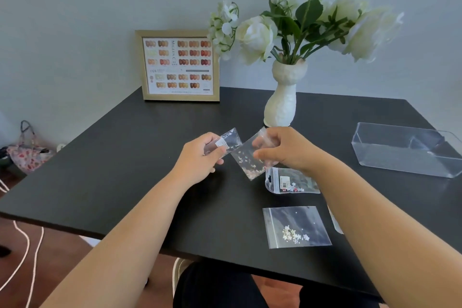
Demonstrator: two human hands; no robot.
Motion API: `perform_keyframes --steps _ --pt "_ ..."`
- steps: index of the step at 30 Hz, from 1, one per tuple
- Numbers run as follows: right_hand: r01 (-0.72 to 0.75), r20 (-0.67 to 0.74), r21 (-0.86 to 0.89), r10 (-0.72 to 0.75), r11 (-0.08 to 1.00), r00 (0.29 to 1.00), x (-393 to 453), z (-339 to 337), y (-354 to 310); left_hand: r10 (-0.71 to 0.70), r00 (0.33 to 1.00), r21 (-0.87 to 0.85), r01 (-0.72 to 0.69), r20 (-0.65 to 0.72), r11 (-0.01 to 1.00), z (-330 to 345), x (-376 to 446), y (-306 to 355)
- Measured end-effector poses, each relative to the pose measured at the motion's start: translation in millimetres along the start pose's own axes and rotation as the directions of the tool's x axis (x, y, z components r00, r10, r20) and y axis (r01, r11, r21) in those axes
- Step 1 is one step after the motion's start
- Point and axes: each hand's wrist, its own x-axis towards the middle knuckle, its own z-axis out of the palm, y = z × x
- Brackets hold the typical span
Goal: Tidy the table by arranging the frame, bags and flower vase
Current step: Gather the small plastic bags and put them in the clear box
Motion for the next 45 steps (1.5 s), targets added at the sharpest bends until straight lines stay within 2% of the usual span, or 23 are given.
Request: perform_keyframes --steps 6,10,12,15,17,18,20,23,26,29,32,36,40,45 --pt "0.021 -0.228 -0.008 -0.023 1.0 0.973 -31 -40 12 0.051 0.994 0.08 -0.058 0.092 0.995 42 17 30" --pt "0.009 -0.413 -0.05 -0.029 0.999 0.91 -57 -80 30 0.124 0.981 0.116 -0.141 0.148 0.983 77 27 55" --pt "0.026 -0.531 0.068 0.014 0.997 0.847 -68 -104 40 0.153 0.971 0.111 -0.175 0.181 0.978 98 31 70" --pt "0.125 -0.736 0.231 0.089 0.965 0.671 -83 -143 52 0.207 0.942 0.101 -0.241 0.265 0.965 133 35 94" --pt "0.154 -0.813 0.2 0.076 0.968 0.577 -91 -169 63 0.28 0.903 0.099 -0.327 0.327 0.94 158 36 109" --pt "0.137 -0.832 0.149 0.049 0.979 0.553 -95 -180 69 0.324 0.883 0.096 -0.376 0.34 0.922 169 36 117" --pt "0.027 -0.832 0.047 0.024 0.999 0.554 -104 -197 82 0.411 0.847 0.071 -0.459 0.338 0.886 189 35 133" --pt "-0.119 -0.79 -0.03 0.05 0.992 0.612 -111 -214 102 0.517 0.788 -0.027 -0.541 0.335 0.841 214 38 155" --pt "-0.199 -0.754 -0.093 0.062 0.976 0.654 -123 -228 122 0.562 0.759 0.031 -0.603 0.328 0.797 245 43 173" --pt "-0.25 -0.721 -0.231 0.007 0.94 0.693 -123 -230 134 0.539 0.788 0.076 -0.582 0.297 0.809 259 50 176" --pt "-0.257 -0.675 -0.262 0.013 0.93 0.738 -120 -232 138 0.517 0.809 0.123 -0.564 0.28 0.817 264 55 174" --pt "-0.366 -0.707 -0.291 0.06 0.884 0.705 -125 -240 148 0.5 0.814 0.276 -0.573 0.294 0.771 277 59 179" --pt "-0.442 -0.715 -0.311 0.098 0.841 0.692 -123 -243 154 0.478 0.823 0.341 -0.564 0.307 0.752 286 67 181" --pt "-0.47 -0.713 -0.348 0.097 0.811 0.695 -127 -239 165 0.362 0.811 0.442 -0.562 0.46 0.699 297 75 178"
